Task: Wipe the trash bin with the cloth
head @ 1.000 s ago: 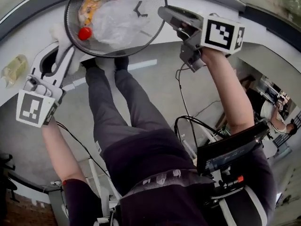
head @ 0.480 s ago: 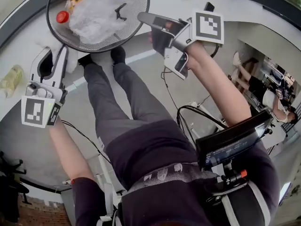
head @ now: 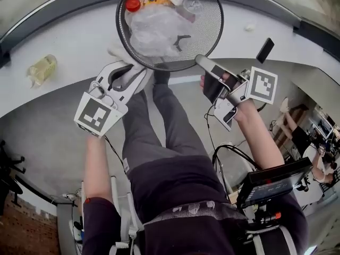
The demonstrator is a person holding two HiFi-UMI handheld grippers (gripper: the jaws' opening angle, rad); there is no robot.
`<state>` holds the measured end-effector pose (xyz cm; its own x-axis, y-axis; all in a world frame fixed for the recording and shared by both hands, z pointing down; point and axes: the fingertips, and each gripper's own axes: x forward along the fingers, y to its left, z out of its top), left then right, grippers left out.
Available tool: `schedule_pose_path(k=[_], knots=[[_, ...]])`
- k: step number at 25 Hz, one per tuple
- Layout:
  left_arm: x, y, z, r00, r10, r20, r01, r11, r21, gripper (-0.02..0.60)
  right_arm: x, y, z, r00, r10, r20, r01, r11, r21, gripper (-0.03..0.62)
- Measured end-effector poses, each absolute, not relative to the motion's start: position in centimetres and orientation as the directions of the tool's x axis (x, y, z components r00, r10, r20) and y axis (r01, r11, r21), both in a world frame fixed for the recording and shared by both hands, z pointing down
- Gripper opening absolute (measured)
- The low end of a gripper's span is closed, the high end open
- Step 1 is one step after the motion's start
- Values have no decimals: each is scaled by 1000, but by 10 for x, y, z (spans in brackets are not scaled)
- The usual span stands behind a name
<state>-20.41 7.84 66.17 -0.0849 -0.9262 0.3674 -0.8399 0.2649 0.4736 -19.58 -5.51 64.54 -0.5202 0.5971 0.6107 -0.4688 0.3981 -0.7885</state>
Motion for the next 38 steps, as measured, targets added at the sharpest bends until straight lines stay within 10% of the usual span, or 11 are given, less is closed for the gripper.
schedule_pose_path(k=[13,18,25,38], knots=[[-217,86,650,-113,-920,374,-827,296,478,55,-295,-105,634,-437,563,702,70,799,-597,118],[-250,107,643,-258,-899,353,-782,409,470,55,-285,-105,642,-413,544,731,-41,790,-611,72],[-279,111,627,-384,-888,253,-780,459,425,55,-202,-99,652,-442,539,717,-530,489,-693,72],[-192,67,648,-59,-944,324,-870,208,448,55,-165,-18,650,-561,639,525,-660,37,-750,58]])
